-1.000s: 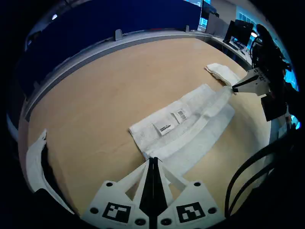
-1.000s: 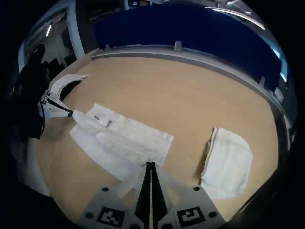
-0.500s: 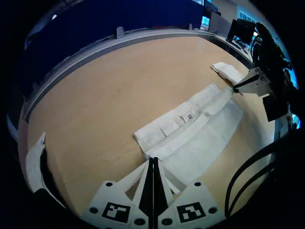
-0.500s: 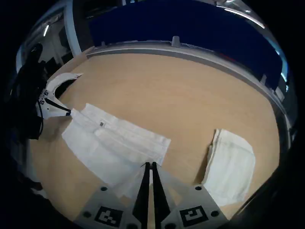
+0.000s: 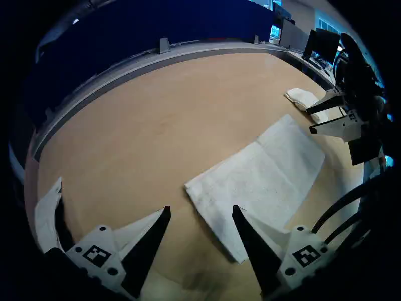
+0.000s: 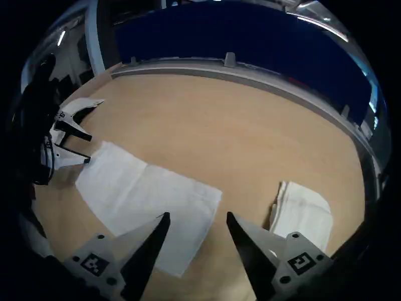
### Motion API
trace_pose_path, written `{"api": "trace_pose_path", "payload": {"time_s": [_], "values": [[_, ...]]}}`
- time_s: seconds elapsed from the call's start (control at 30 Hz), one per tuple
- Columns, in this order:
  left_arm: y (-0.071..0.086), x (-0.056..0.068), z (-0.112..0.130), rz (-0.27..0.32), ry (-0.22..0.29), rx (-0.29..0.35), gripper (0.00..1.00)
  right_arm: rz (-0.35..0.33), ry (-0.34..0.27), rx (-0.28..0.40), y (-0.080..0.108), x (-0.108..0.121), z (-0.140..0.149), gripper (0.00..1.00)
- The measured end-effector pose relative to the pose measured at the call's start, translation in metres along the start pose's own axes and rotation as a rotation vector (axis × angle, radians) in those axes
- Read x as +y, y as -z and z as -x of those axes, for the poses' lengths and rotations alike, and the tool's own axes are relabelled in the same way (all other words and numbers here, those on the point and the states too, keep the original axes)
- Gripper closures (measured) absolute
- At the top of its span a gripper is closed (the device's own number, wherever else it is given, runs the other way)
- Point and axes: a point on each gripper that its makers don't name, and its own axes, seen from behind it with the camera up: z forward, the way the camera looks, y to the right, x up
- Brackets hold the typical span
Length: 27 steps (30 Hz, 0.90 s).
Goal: Fold towel
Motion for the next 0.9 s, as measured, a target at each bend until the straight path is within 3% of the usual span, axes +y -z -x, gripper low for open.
{"api": "trace_pose_path", "payload": {"time_s": [0.47, 0.9], "values": [[0.015, -0.004, 0.004, -0.021, 0.025, 0.028, 0.04, 0.004, -0.002, 0.004, 0.008, -0.002, 0.007, 0.07], [0.047, 0.005, 0.049, -0.061, 0.078, 0.021, 0.04, -0.006, -0.015, -0.033, 0.031, -0.016, 0.052, 0.07]]}}
